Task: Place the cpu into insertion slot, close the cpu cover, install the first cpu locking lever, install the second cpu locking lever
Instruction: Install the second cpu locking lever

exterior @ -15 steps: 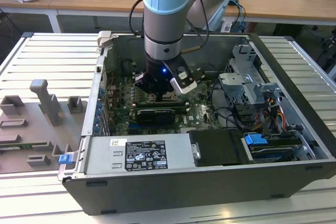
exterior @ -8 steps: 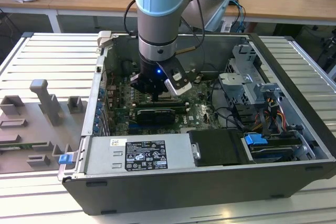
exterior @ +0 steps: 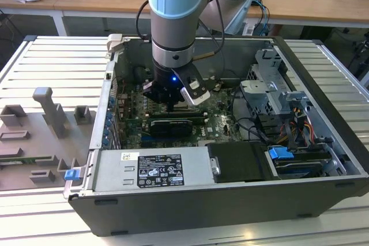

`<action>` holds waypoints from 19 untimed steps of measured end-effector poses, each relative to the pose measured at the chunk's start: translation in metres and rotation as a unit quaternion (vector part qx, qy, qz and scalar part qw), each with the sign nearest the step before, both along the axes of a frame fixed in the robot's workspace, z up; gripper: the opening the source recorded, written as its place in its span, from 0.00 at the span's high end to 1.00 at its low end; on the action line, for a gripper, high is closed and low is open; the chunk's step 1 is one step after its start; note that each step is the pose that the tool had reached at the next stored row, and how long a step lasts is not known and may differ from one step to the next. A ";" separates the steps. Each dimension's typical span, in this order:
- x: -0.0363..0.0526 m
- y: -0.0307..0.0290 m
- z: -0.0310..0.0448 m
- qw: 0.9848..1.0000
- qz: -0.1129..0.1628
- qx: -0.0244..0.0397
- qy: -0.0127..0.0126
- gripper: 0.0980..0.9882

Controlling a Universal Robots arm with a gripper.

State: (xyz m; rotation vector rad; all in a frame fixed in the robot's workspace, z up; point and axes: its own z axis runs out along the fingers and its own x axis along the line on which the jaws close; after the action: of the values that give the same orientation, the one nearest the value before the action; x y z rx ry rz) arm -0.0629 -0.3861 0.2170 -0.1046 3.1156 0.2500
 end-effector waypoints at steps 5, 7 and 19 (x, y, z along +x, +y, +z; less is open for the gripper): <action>-0.0006 -0.0001 -0.0018 1.000 0.000 0.000 -0.001 0.99; -0.0027 -0.0001 -0.0032 1.000 0.000 0.000 -0.002 0.99; -0.0236 -0.0050 -0.0114 1.000 0.001 0.012 -0.006 0.99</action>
State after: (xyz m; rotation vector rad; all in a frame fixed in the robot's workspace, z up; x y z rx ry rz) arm -0.0865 -0.3911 0.2056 -0.1091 3.0992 0.2854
